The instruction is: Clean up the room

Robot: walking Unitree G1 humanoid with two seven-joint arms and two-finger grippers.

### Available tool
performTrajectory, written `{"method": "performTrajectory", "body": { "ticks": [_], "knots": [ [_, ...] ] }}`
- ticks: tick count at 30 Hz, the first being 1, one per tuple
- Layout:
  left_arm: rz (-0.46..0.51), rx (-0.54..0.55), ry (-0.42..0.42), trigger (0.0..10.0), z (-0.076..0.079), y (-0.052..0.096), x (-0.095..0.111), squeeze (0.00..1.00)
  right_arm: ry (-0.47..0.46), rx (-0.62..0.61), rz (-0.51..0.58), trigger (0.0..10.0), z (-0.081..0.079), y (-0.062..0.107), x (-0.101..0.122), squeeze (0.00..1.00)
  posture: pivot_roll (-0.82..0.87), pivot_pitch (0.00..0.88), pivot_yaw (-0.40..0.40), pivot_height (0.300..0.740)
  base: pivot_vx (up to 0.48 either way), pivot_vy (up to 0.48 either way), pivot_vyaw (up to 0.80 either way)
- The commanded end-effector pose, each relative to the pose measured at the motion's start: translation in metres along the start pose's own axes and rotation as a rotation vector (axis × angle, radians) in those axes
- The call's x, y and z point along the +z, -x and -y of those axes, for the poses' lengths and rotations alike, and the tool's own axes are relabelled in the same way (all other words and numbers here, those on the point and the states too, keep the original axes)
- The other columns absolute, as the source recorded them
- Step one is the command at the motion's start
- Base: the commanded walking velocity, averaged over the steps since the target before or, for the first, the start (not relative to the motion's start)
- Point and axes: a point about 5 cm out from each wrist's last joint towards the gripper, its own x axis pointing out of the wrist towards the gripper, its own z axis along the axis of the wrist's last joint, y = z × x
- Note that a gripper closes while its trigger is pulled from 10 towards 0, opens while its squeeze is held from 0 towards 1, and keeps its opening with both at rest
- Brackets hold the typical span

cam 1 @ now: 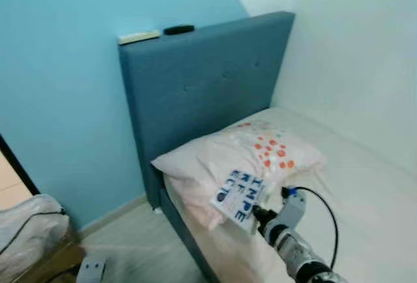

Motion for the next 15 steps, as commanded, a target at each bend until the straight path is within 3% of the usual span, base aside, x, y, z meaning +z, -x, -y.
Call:
{"method": "performTrajectory", "body": {
  "ticks": [1,4,11,15],
  "knots": [
    [-0.031,0.007,-0.012,10.0,-0.001,0.001,-0.009,0.0,-0.028,0.005,0.032,10.0,-0.004,-0.002,0.004,0.0,-0.04,0.0,-0.044,0.721,0.0,-0.431,0.0],
    [-0.031,0.012,-0.008,10.0,-0.001,0.001,-0.009,0.0,-0.066,-0.019,0.038,10.0,-0.002,-0.001,0.004,0.0,-0.04,0.0,-0.045,0.721,0.0,-0.435,0.0],
    [-0.033,0.035,-0.002,10.0,-0.002,0.001,-0.01,0.0,-0.164,0.038,-0.002,10.0,-0.009,-0.002,-0.006,0.0,-0.04,0.0,-0.047,0.721,0.0,0.0,0.0],
    [-0.036,0.036,-0.003,10.0,-0.002,0.002,-0.011,0.0,-0.164,0.094,-0.059,10.0,-0.017,-0.003,-0.015,0.0,-0.05,0.0,-0.051,0.721,0.0,0.0,0.0]
  ]
}}
